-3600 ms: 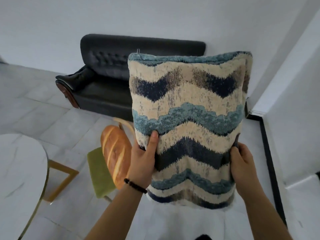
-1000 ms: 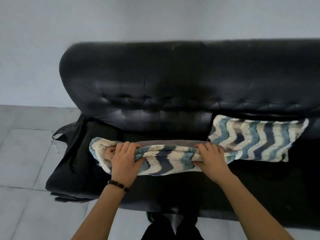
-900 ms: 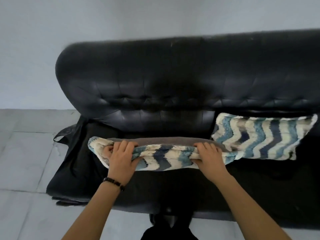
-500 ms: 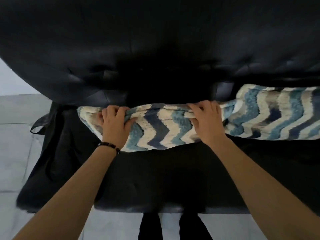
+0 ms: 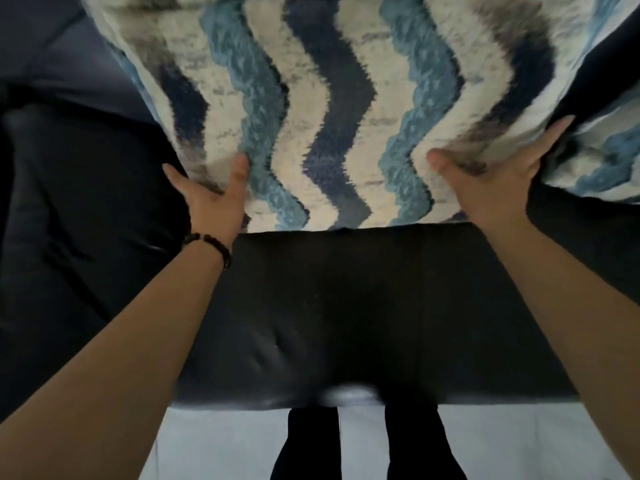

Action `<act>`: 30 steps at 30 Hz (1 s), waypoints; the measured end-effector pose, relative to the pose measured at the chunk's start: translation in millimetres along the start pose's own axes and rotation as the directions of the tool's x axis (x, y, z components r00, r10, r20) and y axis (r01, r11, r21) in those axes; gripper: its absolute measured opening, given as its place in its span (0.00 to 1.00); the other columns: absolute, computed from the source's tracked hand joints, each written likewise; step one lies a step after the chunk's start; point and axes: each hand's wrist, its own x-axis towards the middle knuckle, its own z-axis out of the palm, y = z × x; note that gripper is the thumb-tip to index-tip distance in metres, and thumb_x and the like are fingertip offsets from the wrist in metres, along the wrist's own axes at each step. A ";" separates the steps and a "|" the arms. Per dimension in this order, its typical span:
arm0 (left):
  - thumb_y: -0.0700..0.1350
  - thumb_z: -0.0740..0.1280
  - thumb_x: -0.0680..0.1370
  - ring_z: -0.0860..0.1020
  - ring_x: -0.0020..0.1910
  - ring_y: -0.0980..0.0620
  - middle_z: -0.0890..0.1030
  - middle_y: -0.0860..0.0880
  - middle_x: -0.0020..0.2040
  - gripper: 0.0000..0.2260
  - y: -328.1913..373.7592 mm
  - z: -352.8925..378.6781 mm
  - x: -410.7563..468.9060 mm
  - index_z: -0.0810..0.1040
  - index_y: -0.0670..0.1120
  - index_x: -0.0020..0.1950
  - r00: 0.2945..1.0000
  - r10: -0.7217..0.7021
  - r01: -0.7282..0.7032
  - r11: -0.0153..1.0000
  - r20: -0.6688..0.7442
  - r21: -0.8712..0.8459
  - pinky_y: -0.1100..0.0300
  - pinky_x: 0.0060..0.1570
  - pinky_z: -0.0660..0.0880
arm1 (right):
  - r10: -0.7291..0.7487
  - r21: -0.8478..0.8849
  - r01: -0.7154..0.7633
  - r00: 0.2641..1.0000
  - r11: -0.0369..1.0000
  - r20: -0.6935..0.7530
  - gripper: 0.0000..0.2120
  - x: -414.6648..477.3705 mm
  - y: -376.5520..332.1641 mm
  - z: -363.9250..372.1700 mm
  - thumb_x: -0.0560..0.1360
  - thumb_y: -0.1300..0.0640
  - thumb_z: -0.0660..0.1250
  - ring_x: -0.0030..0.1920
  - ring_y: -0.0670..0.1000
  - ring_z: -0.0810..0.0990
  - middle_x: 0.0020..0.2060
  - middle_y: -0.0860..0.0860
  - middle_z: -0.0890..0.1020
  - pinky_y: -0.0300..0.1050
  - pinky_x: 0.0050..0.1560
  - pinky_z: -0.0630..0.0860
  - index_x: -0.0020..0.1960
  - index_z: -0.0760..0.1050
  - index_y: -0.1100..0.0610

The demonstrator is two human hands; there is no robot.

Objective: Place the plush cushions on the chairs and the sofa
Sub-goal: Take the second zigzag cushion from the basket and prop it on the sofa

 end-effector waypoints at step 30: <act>0.48 0.61 0.84 0.70 0.72 0.52 0.69 0.44 0.74 0.28 9.8 -21.8 28.5 0.57 0.35 0.79 0.911 0.280 -0.320 0.943 -0.302 -0.092 0.67 0.70 0.67 | -0.246 0.016 0.264 0.919 0.964 -0.306 0.11 -10.7 -10.4 0.3 0.82 0.59 0.59 0.46 0.55 0.71 0.48 0.56 0.71 0.45 0.48 0.71 0.57 0.69 0.68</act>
